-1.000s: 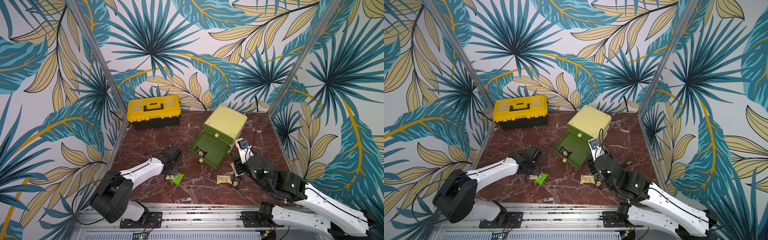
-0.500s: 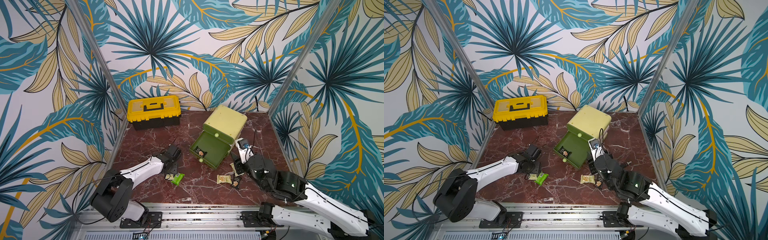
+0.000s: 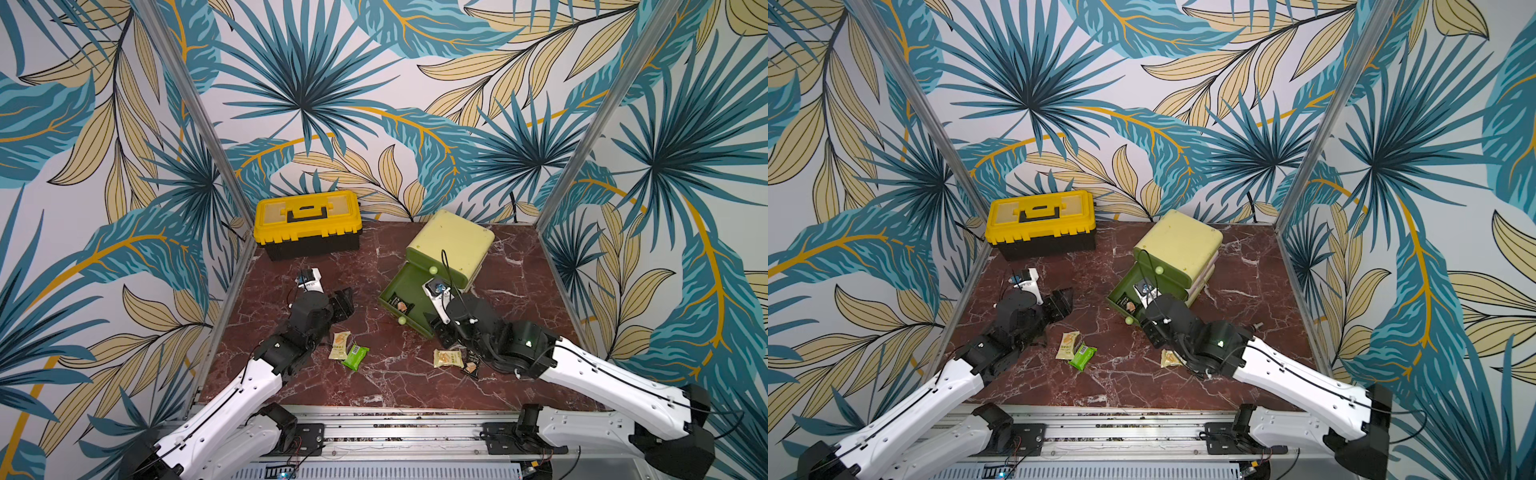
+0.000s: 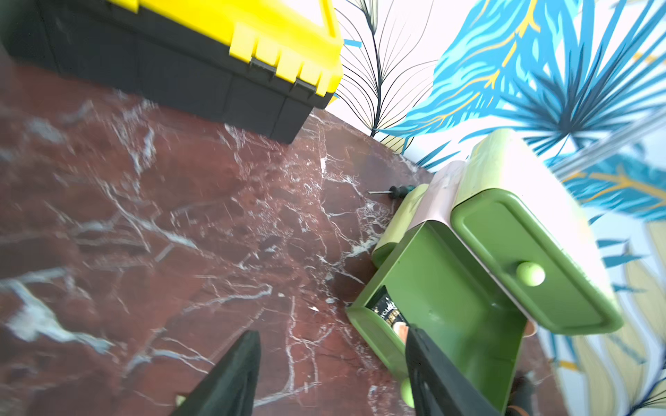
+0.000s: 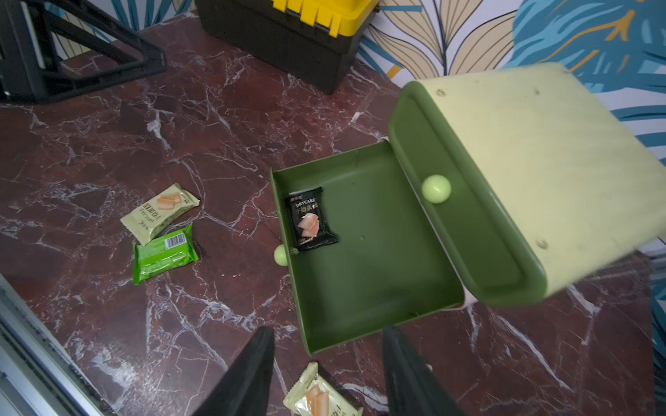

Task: Take the cookies out of the drawer
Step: Place the cookie at the center of the board, then adjust the cookie in the drawer.

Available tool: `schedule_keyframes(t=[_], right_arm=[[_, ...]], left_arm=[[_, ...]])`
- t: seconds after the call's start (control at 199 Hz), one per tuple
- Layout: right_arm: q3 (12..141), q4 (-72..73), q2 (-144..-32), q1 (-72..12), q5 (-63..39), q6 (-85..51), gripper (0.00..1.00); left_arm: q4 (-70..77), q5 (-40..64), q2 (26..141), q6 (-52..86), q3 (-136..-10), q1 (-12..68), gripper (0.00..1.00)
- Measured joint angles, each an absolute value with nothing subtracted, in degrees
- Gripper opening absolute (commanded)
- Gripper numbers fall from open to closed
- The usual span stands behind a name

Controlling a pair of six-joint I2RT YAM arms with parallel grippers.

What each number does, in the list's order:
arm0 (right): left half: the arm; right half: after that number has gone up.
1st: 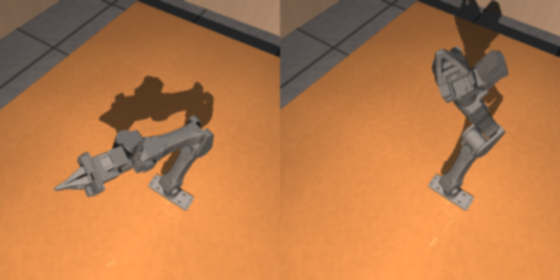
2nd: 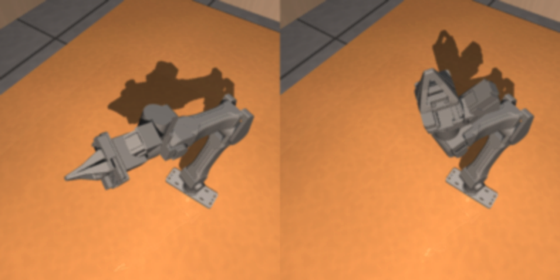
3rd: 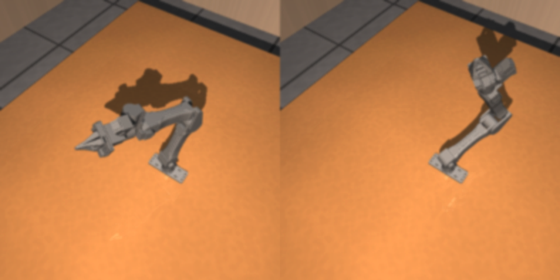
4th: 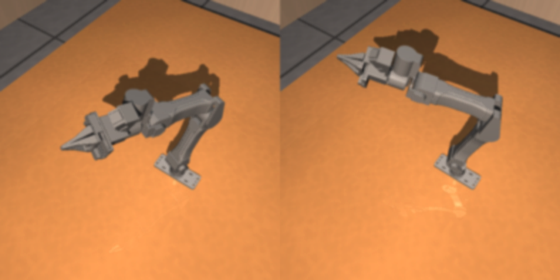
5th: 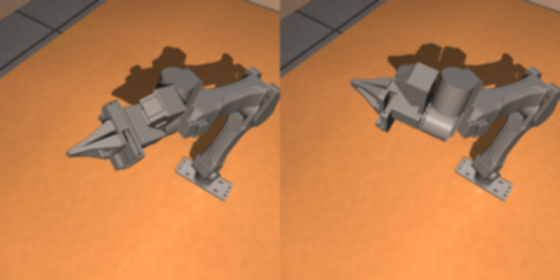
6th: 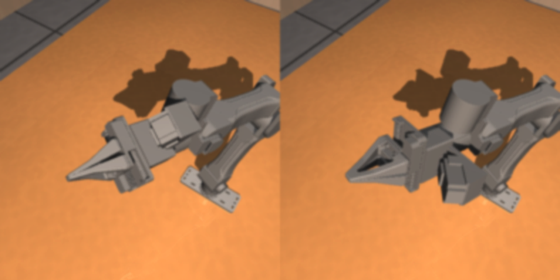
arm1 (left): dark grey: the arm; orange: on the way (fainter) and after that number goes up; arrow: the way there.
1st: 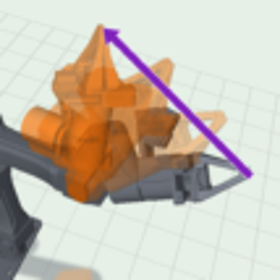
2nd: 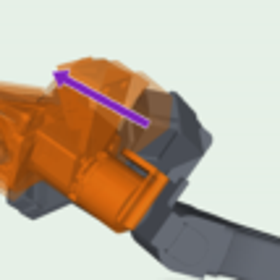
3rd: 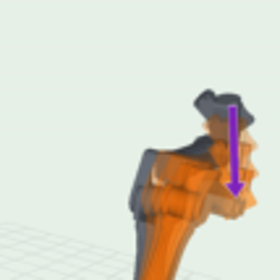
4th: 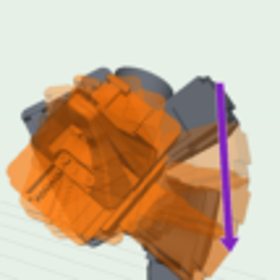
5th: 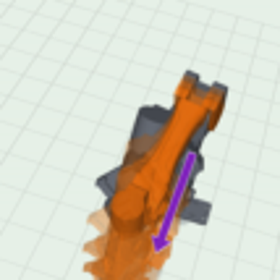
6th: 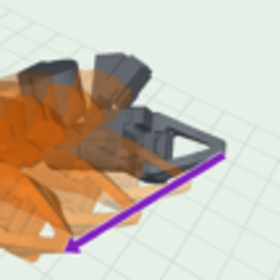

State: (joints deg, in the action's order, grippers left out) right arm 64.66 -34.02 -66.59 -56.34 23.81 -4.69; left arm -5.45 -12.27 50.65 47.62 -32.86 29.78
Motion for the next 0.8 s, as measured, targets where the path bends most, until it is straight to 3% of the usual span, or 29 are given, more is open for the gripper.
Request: schedule_keyframes(t=[0.386,0.577,0.803], right_arm=[[81.76,-39.05,-88.82,-48.75,12.47,-6.85,0.47],[90.94,-43.59,-98.48,-44.51,8.32,-9.65,0.45],[93.25,-47.57,-103.70,-43.97,7.81,-10.28,0.44]], left_arm=[[17.30,-8.91,53.47,63.59,-17.15,29.67,0.69],[22.50,-9.26,54.48,66.24,-15.46,29.39,0.69],[23.35,-9.02,56.25,66.92,-14.50,29.19,0.69]])
